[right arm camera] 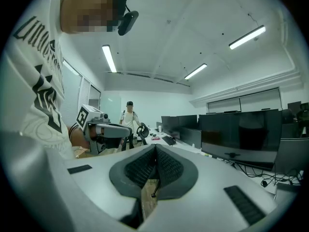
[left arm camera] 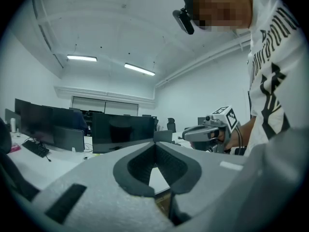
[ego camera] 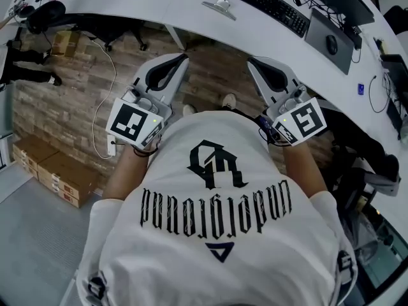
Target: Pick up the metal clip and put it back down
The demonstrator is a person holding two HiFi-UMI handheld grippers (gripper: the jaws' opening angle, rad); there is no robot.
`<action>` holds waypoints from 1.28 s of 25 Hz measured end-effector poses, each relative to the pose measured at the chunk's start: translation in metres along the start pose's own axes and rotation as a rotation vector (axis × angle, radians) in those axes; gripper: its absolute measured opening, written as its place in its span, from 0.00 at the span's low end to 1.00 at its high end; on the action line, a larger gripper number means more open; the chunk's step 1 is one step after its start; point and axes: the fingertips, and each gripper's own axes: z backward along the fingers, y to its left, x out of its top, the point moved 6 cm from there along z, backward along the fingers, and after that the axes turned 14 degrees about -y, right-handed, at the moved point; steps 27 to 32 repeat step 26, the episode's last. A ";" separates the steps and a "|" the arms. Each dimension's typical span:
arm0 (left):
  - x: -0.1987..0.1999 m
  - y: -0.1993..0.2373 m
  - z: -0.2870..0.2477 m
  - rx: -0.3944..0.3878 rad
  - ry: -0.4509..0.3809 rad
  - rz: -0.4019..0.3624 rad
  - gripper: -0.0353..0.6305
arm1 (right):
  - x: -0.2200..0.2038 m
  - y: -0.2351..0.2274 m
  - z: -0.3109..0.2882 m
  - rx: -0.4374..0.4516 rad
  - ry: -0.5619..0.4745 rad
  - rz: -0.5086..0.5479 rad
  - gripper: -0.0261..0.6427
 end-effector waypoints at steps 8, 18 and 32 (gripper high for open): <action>0.002 0.012 0.058 -0.042 0.002 0.032 0.07 | -0.007 0.065 -0.012 -0.039 -0.004 0.009 0.06; 0.002 0.019 0.083 -0.070 0.003 0.058 0.07 | -0.007 0.098 -0.019 -0.053 -0.002 0.004 0.06; 0.001 0.019 0.079 -0.085 0.002 0.071 0.07 | -0.006 0.100 -0.019 -0.067 0.002 -0.002 0.06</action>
